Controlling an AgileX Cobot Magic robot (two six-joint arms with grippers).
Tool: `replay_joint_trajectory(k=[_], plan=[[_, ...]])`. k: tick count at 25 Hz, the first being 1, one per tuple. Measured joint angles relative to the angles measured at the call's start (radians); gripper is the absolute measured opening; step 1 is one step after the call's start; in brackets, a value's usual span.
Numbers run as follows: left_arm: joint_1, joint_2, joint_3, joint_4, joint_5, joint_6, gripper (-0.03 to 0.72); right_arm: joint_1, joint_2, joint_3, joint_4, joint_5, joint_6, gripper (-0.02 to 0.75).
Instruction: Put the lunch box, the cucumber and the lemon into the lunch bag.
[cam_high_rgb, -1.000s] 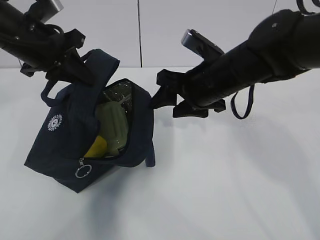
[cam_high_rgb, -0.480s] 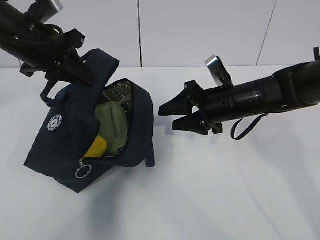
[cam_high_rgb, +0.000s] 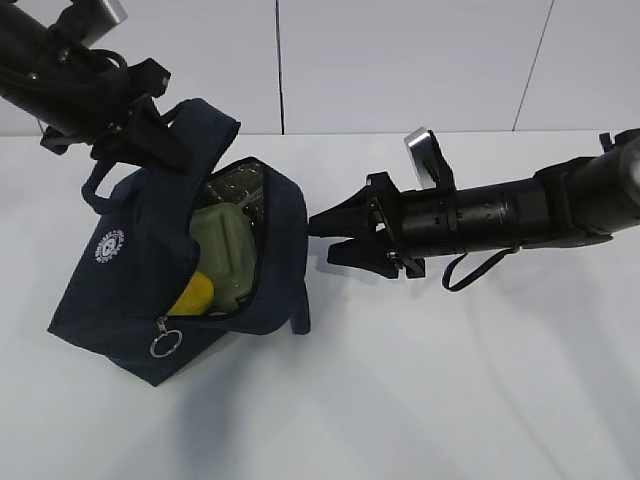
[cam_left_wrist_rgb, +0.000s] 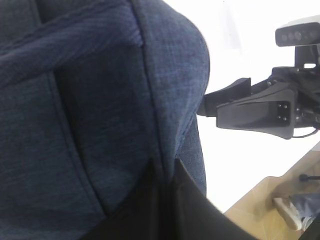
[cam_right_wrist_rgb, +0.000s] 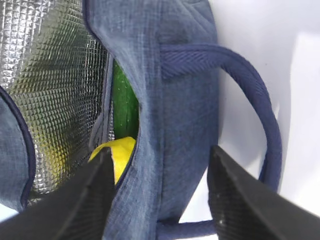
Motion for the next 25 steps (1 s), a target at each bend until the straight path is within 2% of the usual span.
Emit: replay_joint_trajectory(k=[25], plan=[[0.000, 0.000, 0.000, 0.000, 0.000, 0.002, -0.008, 0.047, 0.000, 0.000, 0.059, -0.043, -0.055, 0.440]])
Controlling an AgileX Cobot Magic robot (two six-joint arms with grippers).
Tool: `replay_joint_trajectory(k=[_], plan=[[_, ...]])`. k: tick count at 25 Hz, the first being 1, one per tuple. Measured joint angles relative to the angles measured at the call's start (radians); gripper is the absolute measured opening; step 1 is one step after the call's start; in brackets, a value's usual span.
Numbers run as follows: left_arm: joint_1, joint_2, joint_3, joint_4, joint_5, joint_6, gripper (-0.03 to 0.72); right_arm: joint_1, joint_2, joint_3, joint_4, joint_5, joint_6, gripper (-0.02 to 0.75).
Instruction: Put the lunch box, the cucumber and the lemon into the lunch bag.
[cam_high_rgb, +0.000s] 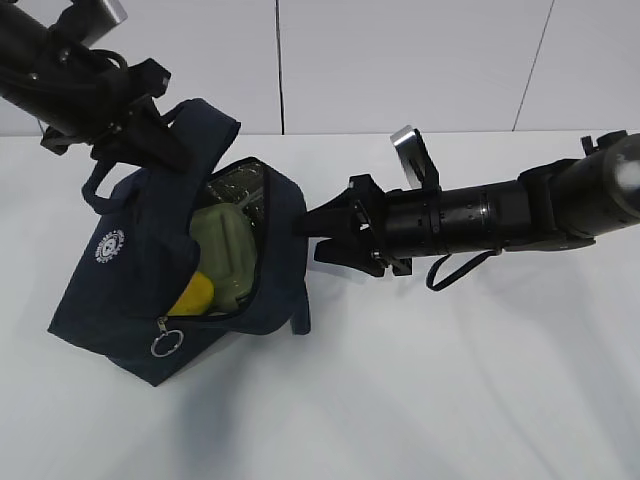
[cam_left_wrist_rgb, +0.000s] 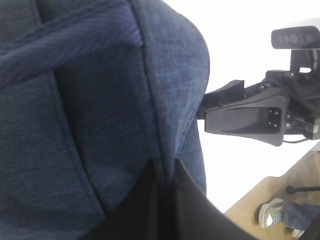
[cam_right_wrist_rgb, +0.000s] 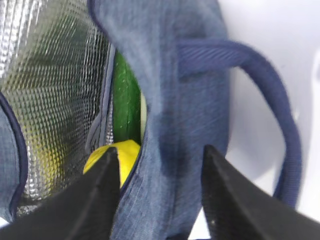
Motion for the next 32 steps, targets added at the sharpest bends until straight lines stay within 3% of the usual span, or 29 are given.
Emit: replay_joint_trajectory(k=[9, 24, 32], plan=[[0.000, 0.000, 0.000, 0.000, 0.000, 0.000, -0.008, 0.030, 0.005, 0.000, 0.002, -0.008, -0.025, 0.347], [0.000, 0.000, 0.000, 0.000, 0.000, 0.000, -0.008, 0.032, 0.059, -0.006, 0.004, 0.052, -0.027, 0.329], [0.000, 0.000, 0.000, 0.000, 0.000, 0.000, -0.008, 0.032, 0.059, -0.006, 0.004, 0.052, -0.028, 0.160]])
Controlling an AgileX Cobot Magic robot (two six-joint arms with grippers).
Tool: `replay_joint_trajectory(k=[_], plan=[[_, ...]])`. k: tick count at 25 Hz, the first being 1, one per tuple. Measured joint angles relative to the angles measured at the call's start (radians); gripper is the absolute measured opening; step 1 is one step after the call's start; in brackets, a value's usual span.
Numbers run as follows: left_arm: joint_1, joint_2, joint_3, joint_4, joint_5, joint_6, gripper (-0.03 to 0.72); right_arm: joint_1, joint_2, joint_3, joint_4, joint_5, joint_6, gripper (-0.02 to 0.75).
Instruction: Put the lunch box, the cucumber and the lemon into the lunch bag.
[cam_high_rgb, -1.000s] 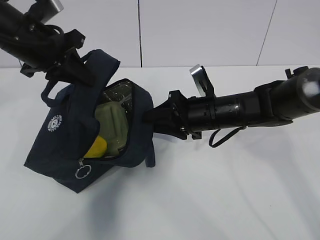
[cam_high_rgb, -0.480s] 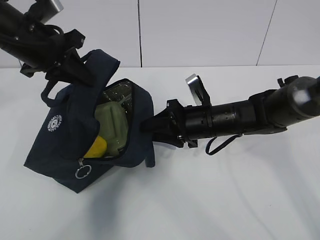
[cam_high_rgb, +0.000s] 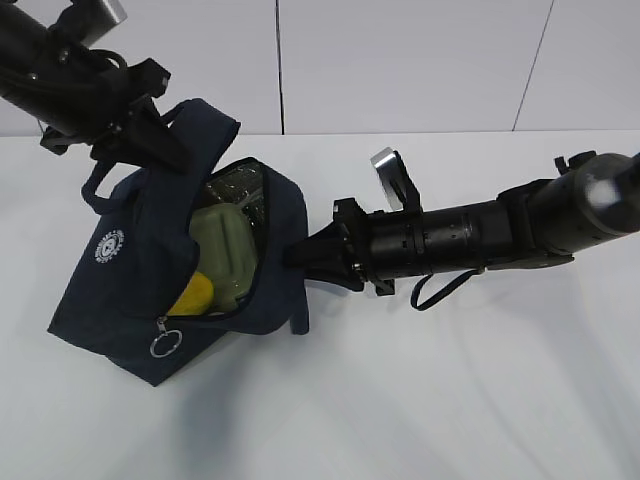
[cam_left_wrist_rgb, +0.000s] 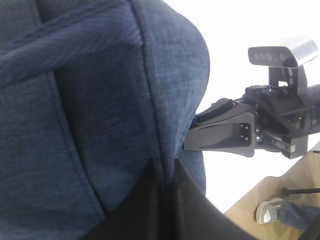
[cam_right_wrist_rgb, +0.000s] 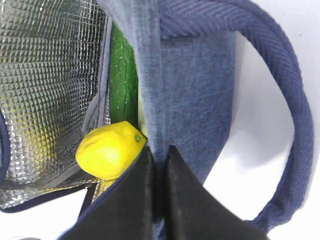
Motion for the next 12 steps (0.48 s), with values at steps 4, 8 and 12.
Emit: replay_joint_trajectory(k=[4, 8, 12], plan=[[0.000, 0.000, 0.000, 0.000, 0.000, 0.000, -0.008, 0.000, 0.000, 0.000, 0.000, 0.003, 0.000, 0.086], [0.000, 0.000, 0.000, 0.000, 0.002, 0.000, -0.008, 0.000, 0.002, 0.000, 0.000, 0.003, -0.004, 0.022], [0.000, 0.000, 0.000, 0.000, 0.013, 0.000, -0.008, 0.000, 0.004, 0.000, 0.000, 0.010, -0.030, 0.018]])
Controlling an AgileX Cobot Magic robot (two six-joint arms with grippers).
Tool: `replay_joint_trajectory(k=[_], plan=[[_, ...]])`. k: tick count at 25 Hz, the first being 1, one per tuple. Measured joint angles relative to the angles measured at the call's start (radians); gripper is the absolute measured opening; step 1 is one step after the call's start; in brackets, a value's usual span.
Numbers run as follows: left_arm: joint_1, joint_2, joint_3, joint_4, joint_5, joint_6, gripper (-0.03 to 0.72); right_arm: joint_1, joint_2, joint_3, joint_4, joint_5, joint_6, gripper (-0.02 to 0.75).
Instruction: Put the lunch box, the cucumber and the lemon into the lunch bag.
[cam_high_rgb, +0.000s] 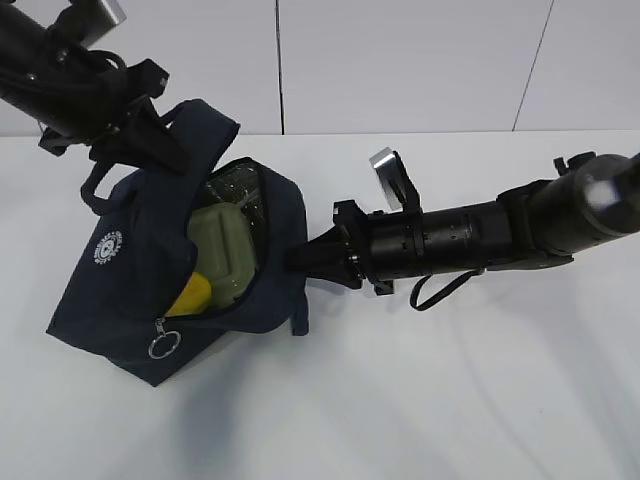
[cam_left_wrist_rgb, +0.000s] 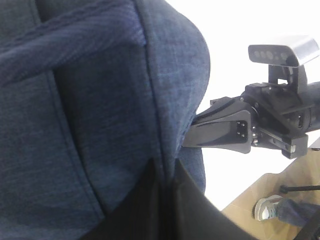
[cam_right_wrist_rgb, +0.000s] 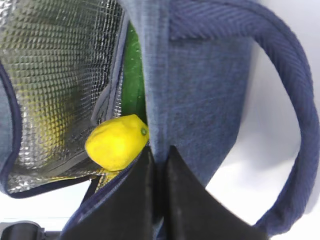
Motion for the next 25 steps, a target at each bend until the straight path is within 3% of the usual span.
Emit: replay_joint_trajectory(k=[15, 25], plan=[[0.000, 0.000, 0.000, -0.054, 0.033, 0.008, -0.008, -0.002, -0.066, 0.000, -0.018, 0.026, -0.071, 0.018], [-0.025, 0.000, 0.000, -0.112, 0.038, 0.062, -0.008, -0.077, -0.130, 0.000, -0.116, 0.035, -0.071, 0.018]])
